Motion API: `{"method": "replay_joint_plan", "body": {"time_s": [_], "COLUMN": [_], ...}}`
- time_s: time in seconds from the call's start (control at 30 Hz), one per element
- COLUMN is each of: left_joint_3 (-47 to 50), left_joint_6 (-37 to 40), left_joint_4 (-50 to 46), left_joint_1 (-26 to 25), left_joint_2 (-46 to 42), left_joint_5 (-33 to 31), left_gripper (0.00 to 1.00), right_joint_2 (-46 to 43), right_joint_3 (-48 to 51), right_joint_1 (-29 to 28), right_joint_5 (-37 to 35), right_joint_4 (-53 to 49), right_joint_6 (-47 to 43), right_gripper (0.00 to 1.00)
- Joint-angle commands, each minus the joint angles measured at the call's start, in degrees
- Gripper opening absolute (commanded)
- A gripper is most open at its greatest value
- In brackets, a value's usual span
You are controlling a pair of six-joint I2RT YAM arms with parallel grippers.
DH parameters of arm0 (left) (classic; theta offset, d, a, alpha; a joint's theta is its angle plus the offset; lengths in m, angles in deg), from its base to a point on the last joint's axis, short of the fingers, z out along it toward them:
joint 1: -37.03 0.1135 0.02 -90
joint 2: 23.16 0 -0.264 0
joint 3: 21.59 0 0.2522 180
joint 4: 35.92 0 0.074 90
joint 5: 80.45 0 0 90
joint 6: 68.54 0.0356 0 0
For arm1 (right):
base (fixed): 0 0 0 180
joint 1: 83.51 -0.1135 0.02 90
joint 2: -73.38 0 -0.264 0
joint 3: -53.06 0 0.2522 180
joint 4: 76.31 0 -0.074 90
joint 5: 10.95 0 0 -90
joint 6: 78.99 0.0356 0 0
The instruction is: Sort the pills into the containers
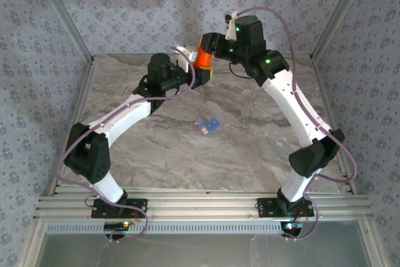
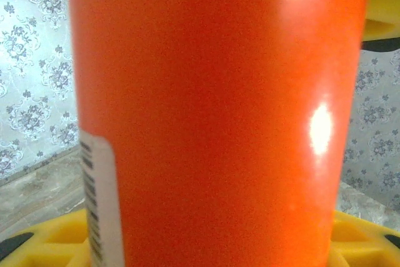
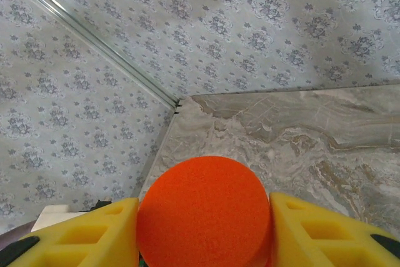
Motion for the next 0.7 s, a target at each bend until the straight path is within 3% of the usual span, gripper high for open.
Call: {"method": "replay_joint_plan", "body": {"time_s": [0.0, 0.07, 0.2, 0.27, 0.5, 0.67], "left_joint_3": [-1.28, -1.25, -1.5, -1.51, -2.35, -3.8], "left_joint_6": [0.94, 0.97, 1.14, 1.06, 0.4, -0.67], "left_joint_4": [7.35, 7.27, 6.76, 6.72, 5.91, 4.5], "left_joint_1": [-0.92, -0.89, -0.88, -0.89, -0.9, -0.89], "left_joint_2": [-2.59, -2.66, -2.58, -2.46, -2.15, -1.68], "left_joint_5": [-0.63, -0.59, -0.21, 0.14, 2.96, 6.45], "left_gripper": [0.0, 0.0, 0.0, 0.0, 0.0, 0.0], "right_joint_2": [0.51, 0.32, -1.52, -2.67, -2.16, 1.98], "right_joint_3": [-1.61, -2.54, -3.01, -2.31, -2.83, -6.9], "right_joint_1": [-0.36, 1.39, 5.71, 8.19, 15.25, 16.16], "right_joint_5": [4.51, 6.28, 11.48, 15.33, 32.5, 42.07], "right_joint_4": [-5.73, -5.32, -1.94, 0.46, 5.01, 2.89], "right_joint_6": [3.06, 3.14, 2.86, 2.61, -2.65, -8.13], "right_gripper": [0.54, 0.6, 0.84, 0.89, 0.93, 0.93]}}
